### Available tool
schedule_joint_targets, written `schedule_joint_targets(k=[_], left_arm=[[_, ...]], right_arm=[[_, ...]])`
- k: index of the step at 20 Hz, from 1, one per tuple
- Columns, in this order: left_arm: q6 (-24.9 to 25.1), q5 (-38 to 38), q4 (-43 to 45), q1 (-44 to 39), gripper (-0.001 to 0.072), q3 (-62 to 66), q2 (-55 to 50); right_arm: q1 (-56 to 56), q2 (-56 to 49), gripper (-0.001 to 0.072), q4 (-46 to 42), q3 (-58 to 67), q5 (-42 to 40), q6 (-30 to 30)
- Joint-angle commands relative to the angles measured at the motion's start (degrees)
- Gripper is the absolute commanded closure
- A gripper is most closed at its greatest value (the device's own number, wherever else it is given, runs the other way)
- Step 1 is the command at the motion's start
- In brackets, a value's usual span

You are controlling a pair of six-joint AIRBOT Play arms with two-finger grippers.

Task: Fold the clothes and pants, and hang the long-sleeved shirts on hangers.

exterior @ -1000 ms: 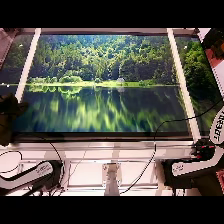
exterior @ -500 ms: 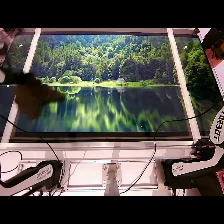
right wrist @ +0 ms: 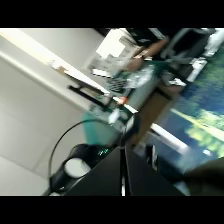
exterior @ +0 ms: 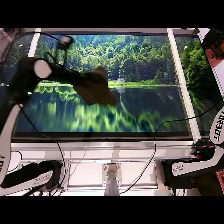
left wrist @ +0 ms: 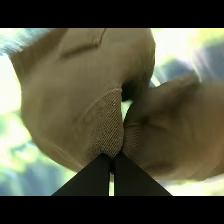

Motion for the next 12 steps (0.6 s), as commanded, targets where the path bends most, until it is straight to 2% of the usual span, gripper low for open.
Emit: schedule_joint_targets(k=[1,2,3,4,5,7,9,11,12], left_arm=[[0.2,-8.1,-2.2,-8.6,0.0693,0.2,-3.4],[0.2,-8.2,-2.4,-10.9,0.0644,0.2,-4.3],[0.5,-8.0,-2.2,-13.1,0.0502,0.2,-5.0],[1.7,-8.0,-2.2,-15.2,0.0267,0.2,-5.6],[1.9,-8.0,-2.2,-16.8,0.0163,0.2,-5.8],[1.8,-8.2,-2.2,-18.9,0.0169,0.2,-5.3],[1.7,-8.4,-1.9,-19.5,0.0321,0.3,-3.4],[1.6,-8.0,2.0,-19.4,0.0526,0.3,-0.1],[1.6,-7.9,6.8,-19.3,0.0653,0.3,1.7]], right_arm=[[0.0,0.0,0.0682,-8.2,0.0,-0.3,0.2],[0.0,0.0,0.0682,-10.8,0.0,-0.3,0.3],[0.0,0.0,0.0652,-13.6,0.0,-0.3,0.3],[0.0,0.0,0.0545,-16.3,0.0,-0.2,0.3],[0.0,0.0,0.0412,-19.5,0.0,-0.1,0.3],[0.0,0.0,0.0389,-25.3,0.0,-0.1,0.3],[0.0,-0.1,0.0394,-30.0,-0.7,-0.2,0.3],[0.0,-0.1,0.042,-32.6,-3.2,-0.2,0.3],[0.0,-0.4,0.0628,-33.1,-4.6,0.3,0.3]])
